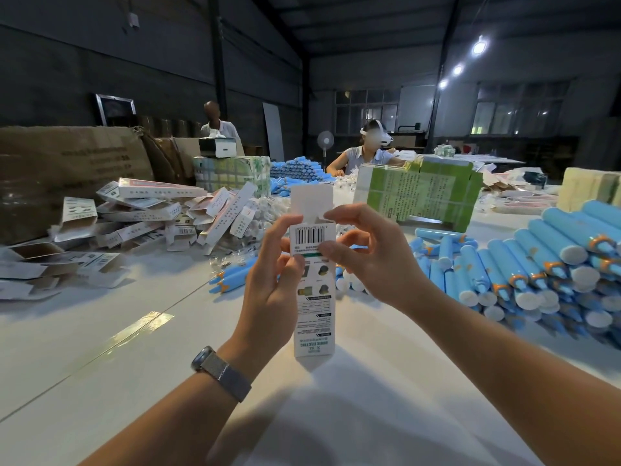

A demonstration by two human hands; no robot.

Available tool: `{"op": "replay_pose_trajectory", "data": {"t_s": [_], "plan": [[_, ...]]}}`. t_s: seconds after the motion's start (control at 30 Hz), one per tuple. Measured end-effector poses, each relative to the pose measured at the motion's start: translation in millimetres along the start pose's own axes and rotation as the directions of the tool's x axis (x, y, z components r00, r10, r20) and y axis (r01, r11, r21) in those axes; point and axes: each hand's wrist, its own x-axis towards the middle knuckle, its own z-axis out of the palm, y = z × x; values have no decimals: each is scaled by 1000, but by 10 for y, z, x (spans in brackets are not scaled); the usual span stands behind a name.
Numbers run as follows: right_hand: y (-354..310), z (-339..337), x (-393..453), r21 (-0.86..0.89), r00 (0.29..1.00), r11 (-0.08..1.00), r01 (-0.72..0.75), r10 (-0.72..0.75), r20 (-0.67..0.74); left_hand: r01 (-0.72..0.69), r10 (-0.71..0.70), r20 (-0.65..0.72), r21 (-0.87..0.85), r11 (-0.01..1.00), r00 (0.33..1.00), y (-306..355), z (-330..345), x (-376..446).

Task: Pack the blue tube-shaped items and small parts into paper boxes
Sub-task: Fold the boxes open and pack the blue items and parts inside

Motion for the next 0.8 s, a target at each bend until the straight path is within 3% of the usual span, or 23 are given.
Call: {"op": "replay_pose_trajectory", "data": {"t_s": [0.5,0.7,0.8], "plan": [[-59,-77,28,-46,997,998,51,-54,-57,9,-9,-4,-62,998,1000,48,71,-10],[-60,-106,21,-149,995,984,99,-101,-9,34,-38,-26,-125,992,999,41,91,-4],[-43,-122,25,-167,995,980,104,-104,8,39,-36,25,-112,993,999,49,72,19]]}}
